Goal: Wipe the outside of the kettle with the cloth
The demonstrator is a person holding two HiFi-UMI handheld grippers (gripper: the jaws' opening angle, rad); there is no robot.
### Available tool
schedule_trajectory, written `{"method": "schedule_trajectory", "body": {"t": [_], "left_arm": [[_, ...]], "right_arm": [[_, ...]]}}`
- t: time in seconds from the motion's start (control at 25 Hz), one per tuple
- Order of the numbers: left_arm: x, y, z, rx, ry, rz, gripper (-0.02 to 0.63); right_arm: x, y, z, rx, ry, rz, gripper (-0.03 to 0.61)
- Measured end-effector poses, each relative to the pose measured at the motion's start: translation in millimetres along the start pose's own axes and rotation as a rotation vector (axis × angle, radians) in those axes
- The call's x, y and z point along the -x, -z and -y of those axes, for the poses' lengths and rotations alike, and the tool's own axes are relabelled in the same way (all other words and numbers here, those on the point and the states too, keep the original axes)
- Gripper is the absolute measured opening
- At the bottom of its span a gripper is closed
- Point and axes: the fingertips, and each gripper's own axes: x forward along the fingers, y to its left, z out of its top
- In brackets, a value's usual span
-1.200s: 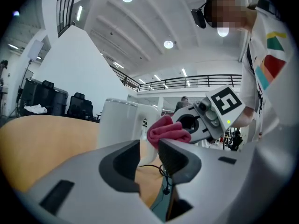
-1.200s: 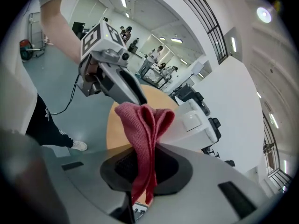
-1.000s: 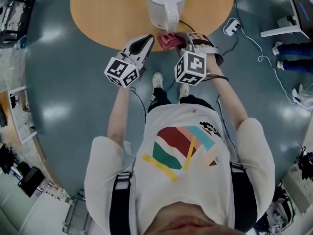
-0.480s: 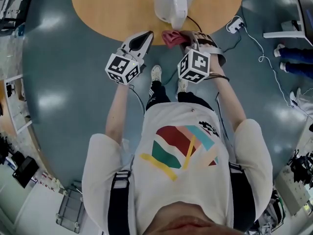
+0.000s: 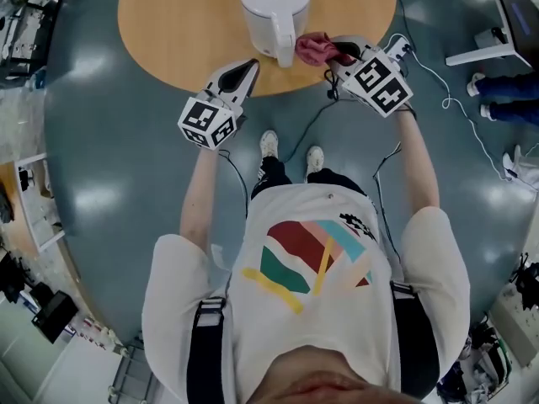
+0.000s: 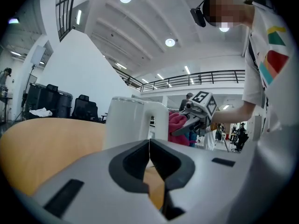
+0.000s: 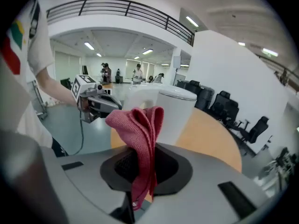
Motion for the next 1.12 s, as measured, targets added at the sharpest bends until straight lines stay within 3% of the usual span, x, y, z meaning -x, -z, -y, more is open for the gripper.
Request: {"method": "schedule_trajectory", "body": {"t": [0.16, 0.28, 0.4, 0.52, 0.72, 1.12], "left_arm": [[-10, -3, 9, -0.048, 0.02, -0.029, 0.044], [-19, 9, 24, -0.108, 0.052, -0.096, 0.044], [-29, 21, 31, -0.129, 0.07, -0.127, 0.044], [-35, 24, 33, -0.126, 0.075, -0.133, 0.044], [-40, 24, 32, -0.144, 0.108, -0.139, 0.044], [-38, 26, 27, -0.131, 0.156, -0.139, 0.044]], "right_arm": [[-14, -6, 7, -0.101, -0.181, 0.027, 0.047], [-24, -12, 12, -0.163, -0.254, 0.052, 0.047], [-40, -4, 8, -0.157, -0.318, -0.003, 0.046], [-52, 2, -2, -0.096, -0.354, -0.062, 0.048], [-53, -24, 1, -0.155, -0.391, 0.015, 0.047], [-88, -10, -18, -0.056, -0.408, -0.171, 0.047]]}}
